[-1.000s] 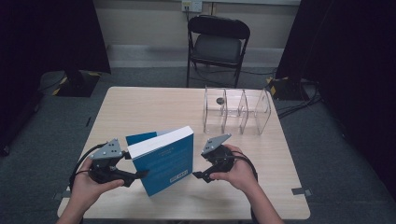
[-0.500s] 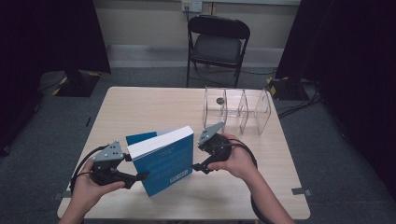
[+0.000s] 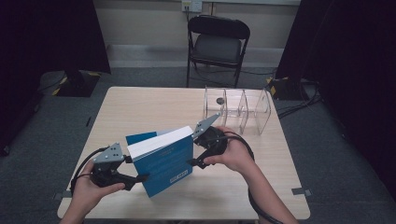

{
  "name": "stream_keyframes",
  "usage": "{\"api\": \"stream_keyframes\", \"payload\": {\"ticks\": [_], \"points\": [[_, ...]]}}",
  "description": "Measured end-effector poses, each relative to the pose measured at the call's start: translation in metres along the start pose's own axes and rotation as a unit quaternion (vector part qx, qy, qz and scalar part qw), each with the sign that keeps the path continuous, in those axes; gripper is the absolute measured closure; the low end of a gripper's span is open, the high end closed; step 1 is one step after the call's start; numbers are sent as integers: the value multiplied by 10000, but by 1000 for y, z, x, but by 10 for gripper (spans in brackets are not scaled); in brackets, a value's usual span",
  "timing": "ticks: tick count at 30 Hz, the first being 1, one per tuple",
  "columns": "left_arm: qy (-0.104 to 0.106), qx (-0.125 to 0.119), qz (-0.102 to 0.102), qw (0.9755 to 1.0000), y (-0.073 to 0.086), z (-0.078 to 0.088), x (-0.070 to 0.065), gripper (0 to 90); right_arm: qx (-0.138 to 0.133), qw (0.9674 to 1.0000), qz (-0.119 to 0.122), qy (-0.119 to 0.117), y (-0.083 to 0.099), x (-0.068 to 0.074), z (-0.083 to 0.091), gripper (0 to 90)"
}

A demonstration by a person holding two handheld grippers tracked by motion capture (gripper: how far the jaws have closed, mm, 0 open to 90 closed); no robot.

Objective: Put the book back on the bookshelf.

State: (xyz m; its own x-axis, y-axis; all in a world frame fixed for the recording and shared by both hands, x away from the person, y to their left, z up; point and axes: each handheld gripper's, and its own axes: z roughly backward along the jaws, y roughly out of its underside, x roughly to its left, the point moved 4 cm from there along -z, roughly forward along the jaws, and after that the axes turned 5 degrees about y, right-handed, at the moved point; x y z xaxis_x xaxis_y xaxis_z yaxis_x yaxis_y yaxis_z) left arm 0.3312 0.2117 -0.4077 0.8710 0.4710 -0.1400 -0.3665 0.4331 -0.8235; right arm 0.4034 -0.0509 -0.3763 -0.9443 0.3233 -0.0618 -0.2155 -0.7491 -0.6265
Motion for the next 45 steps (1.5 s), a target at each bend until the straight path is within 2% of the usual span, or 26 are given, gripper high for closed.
{"api": "stream_keyframes", "payload": {"ticks": [13,19,23,26,31,35,39,41,45], "points": [[11,14,-17,10000,0,-1,0,263,-49,9999,123,-40,-22,-3,9,221],[23,33,-7,10000,1,-2,1,264,-160,9997,175,-57,-36,-8,12,228],[26,33,-9,10000,1,-2,1,265,-124,9994,284,-137,-42,-7,10,230],[30,29,28,10000,1,-3,1,265,-150,9992,243,-291,-45,-4,8,250],[21,44,-7,10000,1,-2,1,267,-202,9985,310,-410,-51,-1,9,278],[22,70,13,10000,2,-3,1,267,-60,9979,510,-387,-55,1,8,289],[25,76,23,10000,2,-4,2,269,21,9972,594,-452,-57,-1,8,303],[83,46,59,9999,2,-4,2,269,1,9968,638,-478,-57,-2,8,314],[63,64,43,10000,3,-4,3,270,-69,9957,746,-554,-54,-4,10,374]]}}
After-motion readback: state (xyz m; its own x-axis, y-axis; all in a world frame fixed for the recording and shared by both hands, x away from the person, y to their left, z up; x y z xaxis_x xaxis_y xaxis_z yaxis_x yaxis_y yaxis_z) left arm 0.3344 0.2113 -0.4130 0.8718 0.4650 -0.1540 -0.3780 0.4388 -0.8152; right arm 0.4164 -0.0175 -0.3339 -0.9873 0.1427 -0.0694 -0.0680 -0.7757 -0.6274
